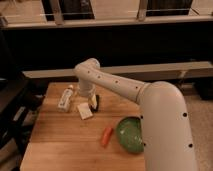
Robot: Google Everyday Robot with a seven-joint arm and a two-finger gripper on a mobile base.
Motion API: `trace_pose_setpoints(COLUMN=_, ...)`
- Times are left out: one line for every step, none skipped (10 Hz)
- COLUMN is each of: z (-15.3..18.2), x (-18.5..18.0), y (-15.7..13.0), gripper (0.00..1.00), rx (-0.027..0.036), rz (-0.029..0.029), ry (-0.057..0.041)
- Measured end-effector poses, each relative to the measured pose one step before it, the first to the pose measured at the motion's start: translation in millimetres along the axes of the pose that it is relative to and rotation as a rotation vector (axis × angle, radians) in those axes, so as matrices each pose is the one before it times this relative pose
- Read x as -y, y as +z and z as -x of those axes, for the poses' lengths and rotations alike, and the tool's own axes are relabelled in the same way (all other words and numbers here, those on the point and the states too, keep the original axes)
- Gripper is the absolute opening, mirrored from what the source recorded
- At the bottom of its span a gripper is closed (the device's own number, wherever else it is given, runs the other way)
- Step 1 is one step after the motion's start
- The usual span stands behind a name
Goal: Place the white sponge in the ceramic cup
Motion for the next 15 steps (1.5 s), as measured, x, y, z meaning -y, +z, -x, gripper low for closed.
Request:
trace_pose_setpoints(z=0.81, x=1.73, y=-1.24, gripper=0.80, rx=0.00979, rz=0.00016, ry=0.00486)
trace_pose_setpoints(z=0.97, x=0.63, y=5.72, gripper=0.80, rx=0.01339, rz=0.00710, ry=0.00530)
trace_pose_setpoints(z=0.10, x=-0.64, y=7.85, gripper=0.80, rx=0.01067, rz=0.00391, ry=0.00934)
trace_pose_setpoints(z=-0.18, x=-0.56, y=11.77, gripper=0.80, rx=0.01395, rz=0.00223, ry=0.01919)
trace_pose_setpoints(z=-0.96, x=-1.78, y=12.87, gripper=0.80, rx=0.01709, rz=-0.00081, ry=0.03187)
trace_pose_setpoints(z=-0.48, x=-0.55, y=5.14, gripper=0.80, rx=0.00783, rz=-0.00156, ry=0.01574)
trace_pose_setpoints(z=-0.70, x=-0.78, y=5.43, gripper=0.80, rx=0.00752, rz=-0.00184, ry=0.01359)
trace_pose_setpoints(z=-1.55, x=-1.33, y=7.73, gripper=0.80, rx=0.01278, rz=-0.00322, ry=0.01857)
trace_pose_setpoints(z=-1.83, x=-0.80, y=4.98, gripper=0.80, rx=0.00833, rz=-0.00007, ry=0.01103)
trace_pose_setpoints(z=-1.71, x=-0.79, y=7.08, gripper=0.80, rx=0.01139, rz=0.00137, ry=0.01045)
trace_pose_setpoints(z=-1.84, x=-2.22, y=11.00, gripper=0.78, rx=0.01554, rz=0.00666, ry=0.01165)
trace_pose_setpoints(z=0.05, x=-0.38, y=6.47, gripper=0.68, rx=0.01308, rz=0.00741, ry=0.00490)
trace_pose_setpoints(z=1.08, x=1.42, y=1.88, gripper=0.58, rx=0.00488, rz=0.00379, ry=-0.00023)
trace_pose_setpoints(z=-0.04, x=-0.66, y=-0.07, gripper=0.50, rx=0.00028, rz=0.00212, ry=0.00007)
trace_pose_setpoints(z=-0.01, x=-2.76, y=-1.14, gripper=0.38, rx=0.00170, rz=0.00679, ry=0.00087)
